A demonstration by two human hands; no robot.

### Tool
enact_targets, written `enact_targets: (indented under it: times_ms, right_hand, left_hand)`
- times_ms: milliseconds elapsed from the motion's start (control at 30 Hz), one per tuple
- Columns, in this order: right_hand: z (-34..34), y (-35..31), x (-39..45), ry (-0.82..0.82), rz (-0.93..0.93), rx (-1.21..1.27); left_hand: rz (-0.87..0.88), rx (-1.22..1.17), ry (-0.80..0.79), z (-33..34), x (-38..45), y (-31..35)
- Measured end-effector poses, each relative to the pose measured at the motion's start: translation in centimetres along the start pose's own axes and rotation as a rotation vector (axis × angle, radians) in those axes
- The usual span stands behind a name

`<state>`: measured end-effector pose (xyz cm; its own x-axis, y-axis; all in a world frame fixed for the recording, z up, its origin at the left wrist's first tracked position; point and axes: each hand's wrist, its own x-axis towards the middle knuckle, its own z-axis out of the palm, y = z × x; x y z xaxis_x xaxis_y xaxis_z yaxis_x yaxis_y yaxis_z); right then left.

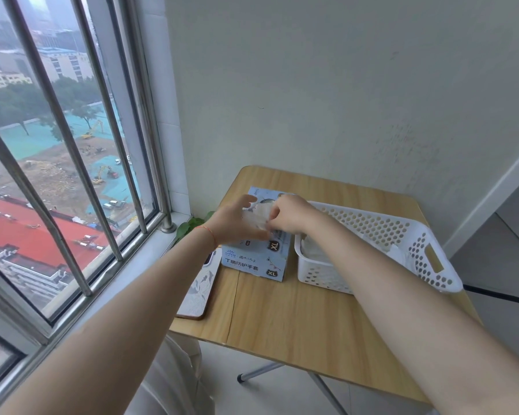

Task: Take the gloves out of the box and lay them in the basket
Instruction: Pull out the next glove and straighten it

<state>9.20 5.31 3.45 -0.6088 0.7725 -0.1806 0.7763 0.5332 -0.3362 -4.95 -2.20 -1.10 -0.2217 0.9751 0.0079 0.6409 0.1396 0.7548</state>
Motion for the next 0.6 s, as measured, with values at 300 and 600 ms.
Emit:
enact_targets:
  times_ms: [300, 600]
  right_hand:
    - [0.1, -0.4, -0.1, -0.101, -0.049, -0.092]
    - [-1.7, 0.2, 0.4, 0.356, -0.077, 0.208]
  left_hand:
    - [0.032, 0.16, -0.112, 0.2, 0.2, -1.2]
    - [-0.005, 0.208, -0.122, -0.1, 0.1, -0.4]
